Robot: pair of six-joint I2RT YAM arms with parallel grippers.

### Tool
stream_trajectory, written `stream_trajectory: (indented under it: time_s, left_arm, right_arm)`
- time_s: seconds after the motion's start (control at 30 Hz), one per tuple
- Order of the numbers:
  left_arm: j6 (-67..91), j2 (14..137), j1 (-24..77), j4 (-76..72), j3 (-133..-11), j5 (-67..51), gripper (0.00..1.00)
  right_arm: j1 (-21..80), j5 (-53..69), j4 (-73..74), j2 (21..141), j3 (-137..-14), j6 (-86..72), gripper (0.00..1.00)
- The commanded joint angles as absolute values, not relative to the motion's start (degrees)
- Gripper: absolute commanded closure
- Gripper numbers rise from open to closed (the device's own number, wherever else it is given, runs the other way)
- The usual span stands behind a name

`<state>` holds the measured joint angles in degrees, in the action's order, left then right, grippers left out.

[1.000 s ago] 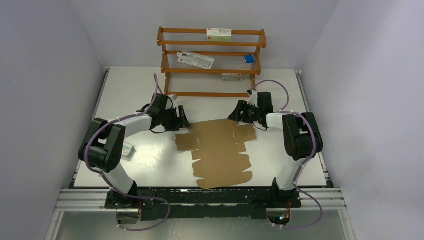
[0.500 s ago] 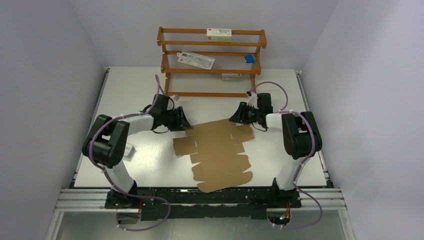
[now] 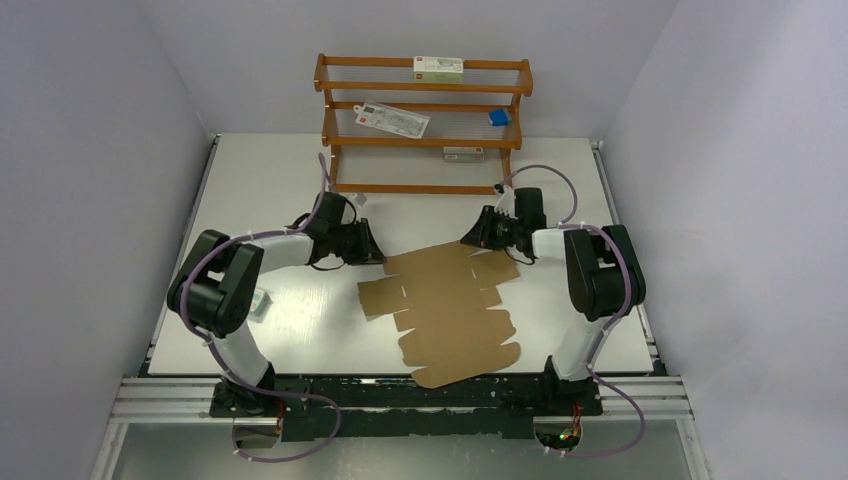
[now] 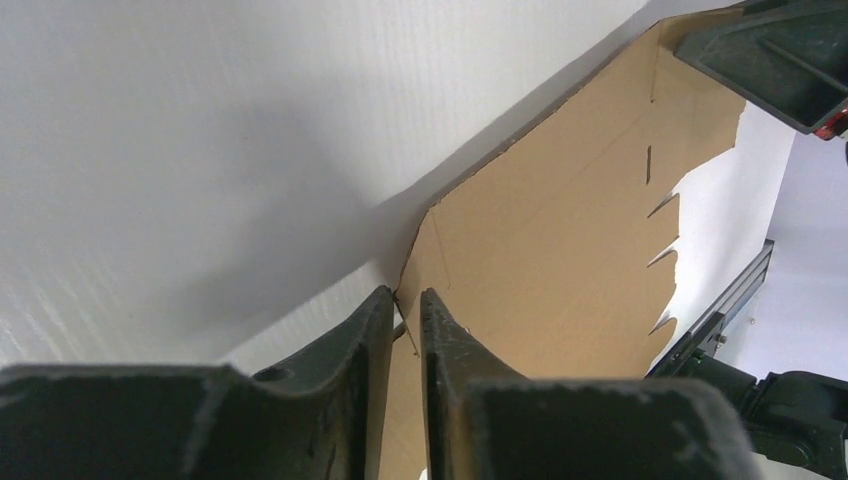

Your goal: Fold the paper box

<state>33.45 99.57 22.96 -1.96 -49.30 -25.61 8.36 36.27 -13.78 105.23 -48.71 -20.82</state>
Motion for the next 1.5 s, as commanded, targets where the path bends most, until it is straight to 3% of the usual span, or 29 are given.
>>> stream_trajectory:
  time_s: [0.0, 0.2, 0.4, 0.67, 0.87, 1.17, 1.47]
  left_arm:
    - [33.0, 99.0, 25.0, -1.5, -52.2, -23.9, 0.81]
    - [31.0, 101.1, 26.2, 3.1, -57.7, -20.3, 0.95]
    - [28.5, 104.1, 26.9, 7.8, -65.1, -15.5, 0.95]
    - [22.6, 110.3, 28.7, 15.7, -76.8, -3.8, 0.95]
    - [19.7, 114.6, 29.0, 20.0, -82.6, 0.8, 0.95]
    - [19.4, 114.2, 29.0, 19.5, -83.4, 2.4, 0.86]
    - [20.6, 108.1, 28.7, 18.5, -80.0, 1.5, 0.64]
  right_arm:
    - [9.1, 33.2, -12.7, 102.0, -48.6, -19.9, 0.78]
    - [11.8, 24.4, -10.0, 98.6, -49.7, -18.1, 0.86]
    - [16.2, 13.2, -7.1, 97.7, -53.2, -17.8, 0.93]
    - [23.1, -2.9, -2.8, 101.8, -60.6, -18.6, 0.94]
    - [25.5, -7.4, -0.8, 106.0, -65.0, -18.8, 0.94]
    - [25.8, -9.0, 2.2, 108.7, -69.1, -18.1, 0.9]
    - [25.2, -6.9, 3.0, 104.5, -67.4, -17.9, 0.71]
